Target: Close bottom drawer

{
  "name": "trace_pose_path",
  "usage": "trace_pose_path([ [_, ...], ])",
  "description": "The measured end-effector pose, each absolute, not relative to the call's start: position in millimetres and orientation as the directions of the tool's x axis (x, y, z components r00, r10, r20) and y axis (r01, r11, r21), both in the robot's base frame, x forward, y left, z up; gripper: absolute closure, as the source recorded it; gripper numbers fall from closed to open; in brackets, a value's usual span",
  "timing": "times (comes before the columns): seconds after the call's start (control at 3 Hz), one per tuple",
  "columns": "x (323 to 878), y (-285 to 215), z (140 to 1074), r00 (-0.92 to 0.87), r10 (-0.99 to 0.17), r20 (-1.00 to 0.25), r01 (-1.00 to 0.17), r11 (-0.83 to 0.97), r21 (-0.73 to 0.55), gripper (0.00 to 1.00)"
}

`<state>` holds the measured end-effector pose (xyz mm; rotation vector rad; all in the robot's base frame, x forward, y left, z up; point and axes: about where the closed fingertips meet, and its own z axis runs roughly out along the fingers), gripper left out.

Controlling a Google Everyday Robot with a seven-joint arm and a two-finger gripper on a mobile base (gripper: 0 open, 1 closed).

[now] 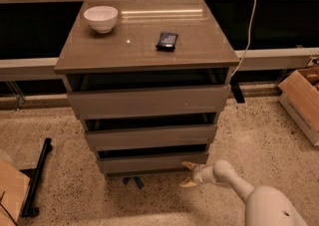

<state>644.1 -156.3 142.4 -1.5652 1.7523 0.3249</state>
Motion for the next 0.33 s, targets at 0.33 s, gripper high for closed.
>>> trace_pose_path([
  [0.33, 643.5, -154.8, 141.6, 0.03, -0.742, -0.67, -0.934, 0.218, -0.284, 0.0],
])
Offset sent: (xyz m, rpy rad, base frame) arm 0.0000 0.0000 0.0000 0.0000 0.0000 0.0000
